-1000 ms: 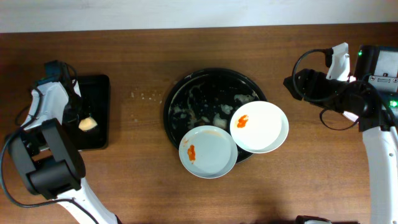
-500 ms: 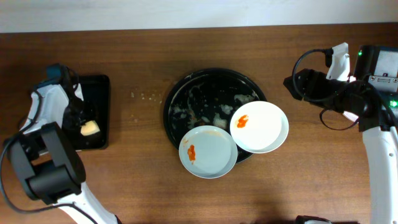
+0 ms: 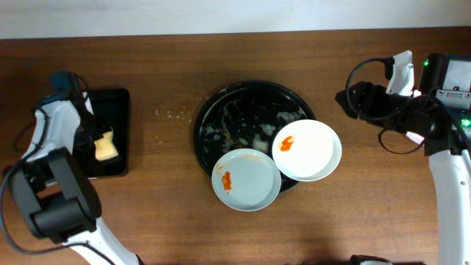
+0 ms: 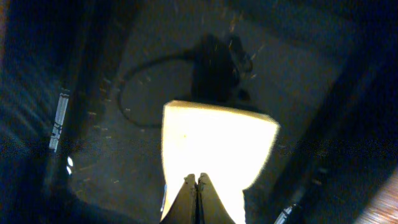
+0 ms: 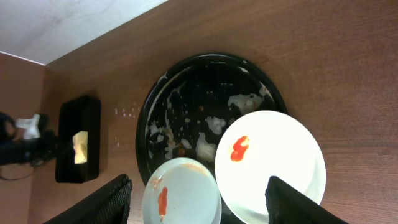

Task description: Clean dirty plates on tray and stack at the side

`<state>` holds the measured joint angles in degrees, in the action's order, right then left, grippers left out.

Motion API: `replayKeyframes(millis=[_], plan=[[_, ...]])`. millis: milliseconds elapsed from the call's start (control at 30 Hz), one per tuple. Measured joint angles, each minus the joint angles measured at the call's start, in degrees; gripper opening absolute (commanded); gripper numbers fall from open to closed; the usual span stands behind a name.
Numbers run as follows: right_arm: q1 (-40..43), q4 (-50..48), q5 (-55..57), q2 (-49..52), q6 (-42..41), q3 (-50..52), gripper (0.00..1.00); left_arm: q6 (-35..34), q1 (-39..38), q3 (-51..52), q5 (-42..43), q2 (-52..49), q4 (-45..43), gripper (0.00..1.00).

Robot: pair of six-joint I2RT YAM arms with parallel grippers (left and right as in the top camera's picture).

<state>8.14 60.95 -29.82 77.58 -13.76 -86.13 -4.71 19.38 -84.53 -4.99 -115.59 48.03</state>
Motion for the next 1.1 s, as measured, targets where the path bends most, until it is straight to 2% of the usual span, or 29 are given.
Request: replayKeyframes(millis=[267, 567, 867, 1100], plan=[[0.0, 0.0, 0.02, 0.0, 0.02, 0.0, 0.7, 0.0, 0.0, 0.09, -2.38, -4.92, -2.01, 0.0], [0.02, 0.0, 0.0, 0.0, 0.02, 0.0, 0.7, -0.02, 0.0, -2.97, -1.05, -5.68, 3.06, 0.0], [0.02, -0.02, 0.0, 0.0, 0.02, 0.0, 0.7, -0.37, 0.11, -3.37, 0.28, 1.33, 7.67, 0.02], [0.02, -0.02, 0.0, 0.02, 0.04, 0.0, 0.7, -3.1, 1.86, -2.78, -1.09, 1.6, 7.32, 0.02]])
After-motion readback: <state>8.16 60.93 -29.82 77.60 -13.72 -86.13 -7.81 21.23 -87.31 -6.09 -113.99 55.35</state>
